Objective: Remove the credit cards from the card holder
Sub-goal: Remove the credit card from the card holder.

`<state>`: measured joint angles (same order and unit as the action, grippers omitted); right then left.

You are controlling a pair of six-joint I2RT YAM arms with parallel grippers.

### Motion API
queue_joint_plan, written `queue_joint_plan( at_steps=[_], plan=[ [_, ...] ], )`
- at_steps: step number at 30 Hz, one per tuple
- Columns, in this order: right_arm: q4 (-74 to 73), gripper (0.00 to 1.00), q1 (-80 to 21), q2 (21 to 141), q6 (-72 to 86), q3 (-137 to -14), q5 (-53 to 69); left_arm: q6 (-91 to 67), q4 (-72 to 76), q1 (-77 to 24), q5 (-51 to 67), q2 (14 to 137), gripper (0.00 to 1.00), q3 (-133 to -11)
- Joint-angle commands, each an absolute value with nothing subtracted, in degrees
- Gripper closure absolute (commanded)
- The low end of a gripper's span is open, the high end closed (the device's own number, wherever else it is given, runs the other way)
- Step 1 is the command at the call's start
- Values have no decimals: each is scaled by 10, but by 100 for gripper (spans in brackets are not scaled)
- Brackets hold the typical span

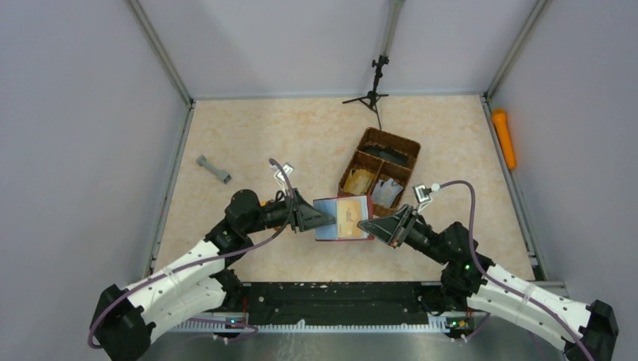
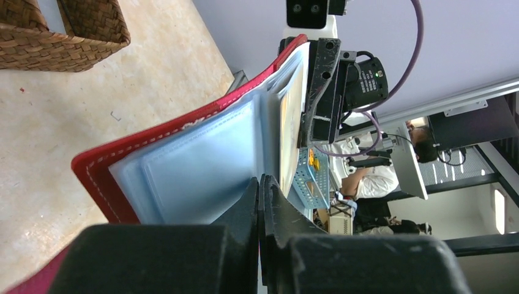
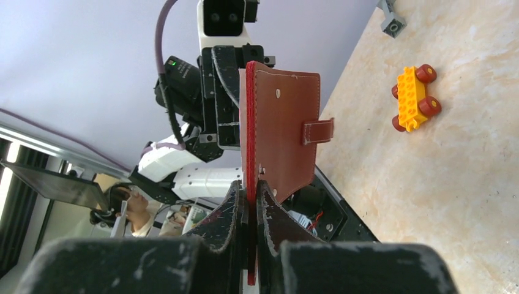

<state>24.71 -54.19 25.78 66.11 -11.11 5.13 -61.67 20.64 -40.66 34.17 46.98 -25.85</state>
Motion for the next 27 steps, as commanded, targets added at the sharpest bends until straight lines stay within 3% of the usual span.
queue_joint_plan(
  at_steps=[1, 5, 8, 16, 23, 27],
  plan=[
    [273, 100, -540, 250, 664, -116, 45, -630, 268, -403, 370, 480, 100, -256],
    [294, 100, -540, 265, 669, -115, 54, -639, 293, -403, 412, 513, 83, -270],
    [308, 100, -540, 283, 671, -115, 65, -667, 361, -403, 435, 537, 76, -265],
    [334, 100, -540, 299, 679, -111, 76, -687, 400, -404, 444, 548, 76, -261],
    [290, 100, -540, 260, 673, -111, 52, -670, 388, -404, 412, 484, 79, -245],
    [287, 100, -540, 259, 670, -116, 56, -659, 366, -404, 415, 473, 66, -252]
  ],
)
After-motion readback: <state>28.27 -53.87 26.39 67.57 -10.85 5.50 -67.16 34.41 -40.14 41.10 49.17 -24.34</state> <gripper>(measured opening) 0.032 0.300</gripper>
